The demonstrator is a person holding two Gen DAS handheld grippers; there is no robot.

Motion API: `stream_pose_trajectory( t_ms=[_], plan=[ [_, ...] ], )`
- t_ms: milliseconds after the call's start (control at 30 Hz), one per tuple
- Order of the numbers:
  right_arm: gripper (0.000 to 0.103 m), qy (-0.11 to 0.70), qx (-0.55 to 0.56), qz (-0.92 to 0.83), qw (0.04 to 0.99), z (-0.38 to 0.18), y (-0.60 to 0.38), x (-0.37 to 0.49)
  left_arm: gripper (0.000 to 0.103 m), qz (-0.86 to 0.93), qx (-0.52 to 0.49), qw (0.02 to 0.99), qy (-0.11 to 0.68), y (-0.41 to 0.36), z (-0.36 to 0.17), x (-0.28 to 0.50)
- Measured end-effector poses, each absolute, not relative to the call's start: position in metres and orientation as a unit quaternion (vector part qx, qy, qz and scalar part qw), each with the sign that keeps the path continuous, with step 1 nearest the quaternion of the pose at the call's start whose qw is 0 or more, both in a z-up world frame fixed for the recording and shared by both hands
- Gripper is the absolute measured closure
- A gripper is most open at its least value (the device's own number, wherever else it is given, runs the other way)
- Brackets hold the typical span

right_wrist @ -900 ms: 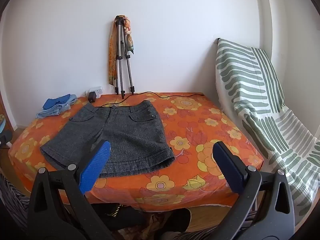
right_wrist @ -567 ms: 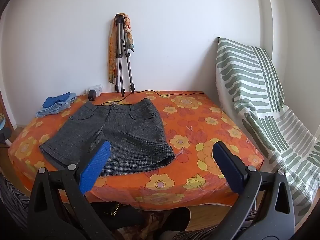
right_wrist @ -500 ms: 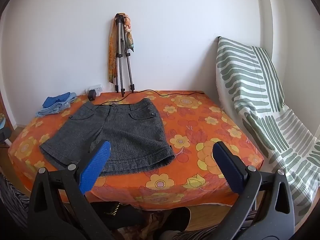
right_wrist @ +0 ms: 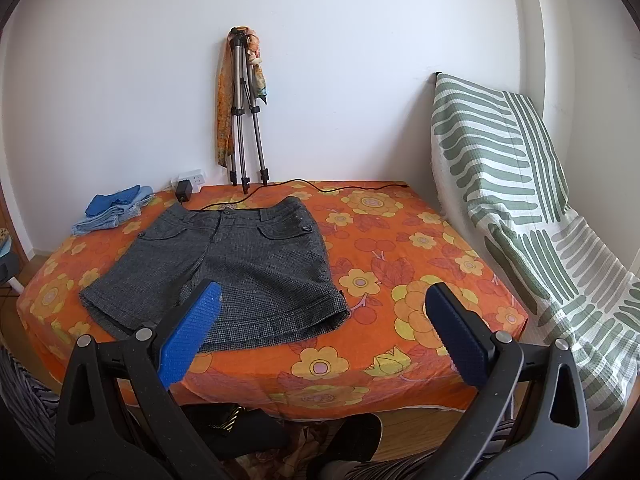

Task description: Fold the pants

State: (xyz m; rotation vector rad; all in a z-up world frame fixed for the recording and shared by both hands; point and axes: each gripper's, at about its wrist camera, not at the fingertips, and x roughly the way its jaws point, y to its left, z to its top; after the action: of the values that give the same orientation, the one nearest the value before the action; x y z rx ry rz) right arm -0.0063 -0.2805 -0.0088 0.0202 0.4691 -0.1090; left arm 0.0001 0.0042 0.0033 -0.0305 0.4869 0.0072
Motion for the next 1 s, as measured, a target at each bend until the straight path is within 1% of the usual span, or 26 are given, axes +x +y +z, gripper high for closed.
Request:
stream_pose_trajectory(
  t_ms=[1000],
  plan=[
    [0.000,0.235,0.015,-0.051,0.971,-0.0096,-0.2828,-0.0063,0.000,0.007,-0.015,0.972,0.235,0.0033,0.0071,-0.0001]
  ],
)
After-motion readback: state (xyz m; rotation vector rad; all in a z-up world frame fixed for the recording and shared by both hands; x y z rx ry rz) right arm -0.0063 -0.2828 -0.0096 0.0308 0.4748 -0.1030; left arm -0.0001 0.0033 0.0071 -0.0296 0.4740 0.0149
